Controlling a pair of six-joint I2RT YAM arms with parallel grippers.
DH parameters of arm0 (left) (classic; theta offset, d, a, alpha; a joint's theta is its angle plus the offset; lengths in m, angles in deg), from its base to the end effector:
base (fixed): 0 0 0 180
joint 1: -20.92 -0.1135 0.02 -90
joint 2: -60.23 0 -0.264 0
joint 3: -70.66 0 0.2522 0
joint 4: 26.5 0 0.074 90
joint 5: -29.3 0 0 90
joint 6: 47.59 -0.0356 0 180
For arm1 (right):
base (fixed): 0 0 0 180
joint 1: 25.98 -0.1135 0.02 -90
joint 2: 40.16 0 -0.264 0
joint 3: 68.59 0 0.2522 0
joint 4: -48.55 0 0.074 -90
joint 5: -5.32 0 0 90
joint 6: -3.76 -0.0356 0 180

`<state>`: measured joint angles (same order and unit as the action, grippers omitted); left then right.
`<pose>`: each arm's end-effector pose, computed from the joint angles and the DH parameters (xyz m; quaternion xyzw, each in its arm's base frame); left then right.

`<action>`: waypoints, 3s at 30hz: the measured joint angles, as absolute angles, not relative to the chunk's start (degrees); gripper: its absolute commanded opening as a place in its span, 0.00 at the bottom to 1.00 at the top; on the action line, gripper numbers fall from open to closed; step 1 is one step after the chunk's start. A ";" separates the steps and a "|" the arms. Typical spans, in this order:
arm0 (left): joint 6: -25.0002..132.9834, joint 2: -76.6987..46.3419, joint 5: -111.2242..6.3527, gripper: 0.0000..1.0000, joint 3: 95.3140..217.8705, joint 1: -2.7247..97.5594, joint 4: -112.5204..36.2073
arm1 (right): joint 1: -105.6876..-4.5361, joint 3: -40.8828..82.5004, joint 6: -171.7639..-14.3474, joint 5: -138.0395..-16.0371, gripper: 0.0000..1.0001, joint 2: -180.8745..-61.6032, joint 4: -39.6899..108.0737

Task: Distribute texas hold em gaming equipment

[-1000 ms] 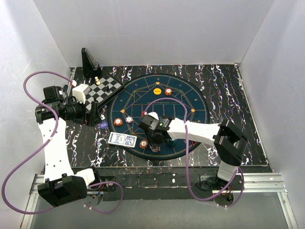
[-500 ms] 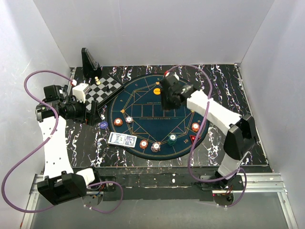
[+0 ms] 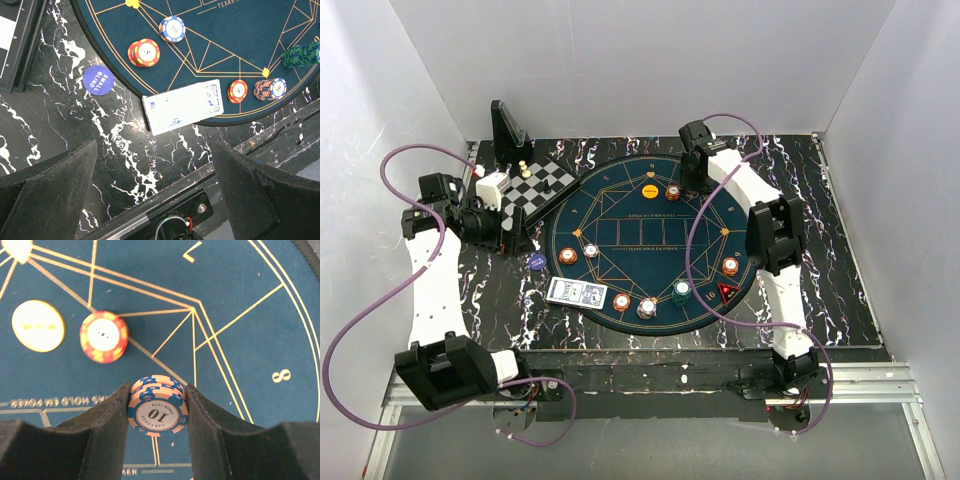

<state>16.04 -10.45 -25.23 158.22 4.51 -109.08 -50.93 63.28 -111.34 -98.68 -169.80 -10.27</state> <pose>0.2134 0.0413 0.3420 0.1447 0.9221 -0.2042 0.2953 0.4571 0.2032 0.2360 0.0363 0.9506 0.0149 0.3079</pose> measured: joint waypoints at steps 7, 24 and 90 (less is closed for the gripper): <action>16.17 -13.07 -24.21 1.00 158.03 4.51 -108.18 | -47.92 68.11 -110.84 -97.74 0.09 -177.19 -11.58; 16.87 -13.35 -23.62 1.00 158.00 4.51 -107.63 | -46.59 73.16 -110.08 -94.98 0.82 -181.98 -11.95; 17.92 -3.10 -23.22 1.00 156.02 4.51 -111.15 | -91.59 14.63 -128.06 -97.98 0.62 -142.90 -0.96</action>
